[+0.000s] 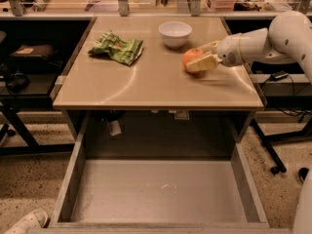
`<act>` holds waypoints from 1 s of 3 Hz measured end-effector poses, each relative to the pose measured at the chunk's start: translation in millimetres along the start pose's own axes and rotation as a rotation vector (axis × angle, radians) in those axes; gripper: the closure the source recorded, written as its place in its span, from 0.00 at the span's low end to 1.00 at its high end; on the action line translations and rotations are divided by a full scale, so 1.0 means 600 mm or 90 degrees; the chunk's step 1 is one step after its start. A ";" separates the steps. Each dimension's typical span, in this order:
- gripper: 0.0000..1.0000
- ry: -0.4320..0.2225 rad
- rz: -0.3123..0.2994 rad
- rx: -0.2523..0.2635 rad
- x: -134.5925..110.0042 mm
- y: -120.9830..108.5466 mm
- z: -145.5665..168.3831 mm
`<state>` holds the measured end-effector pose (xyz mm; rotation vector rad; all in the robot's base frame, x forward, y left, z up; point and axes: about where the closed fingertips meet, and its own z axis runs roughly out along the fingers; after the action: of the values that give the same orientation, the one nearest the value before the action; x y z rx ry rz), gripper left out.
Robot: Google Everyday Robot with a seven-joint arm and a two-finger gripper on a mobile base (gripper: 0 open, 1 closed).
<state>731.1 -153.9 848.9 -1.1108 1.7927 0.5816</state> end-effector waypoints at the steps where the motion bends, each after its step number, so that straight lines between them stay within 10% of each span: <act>1: 1.00 -0.004 -0.003 -0.010 -0.004 0.011 0.009; 3: 1.00 -0.101 -0.075 -0.047 -0.029 0.144 -0.093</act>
Offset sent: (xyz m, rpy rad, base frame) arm -0.1057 0.0140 0.0411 0.1402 -0.1409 0.1657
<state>633.2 -146.9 883.9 -1.1777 1.5707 0.6500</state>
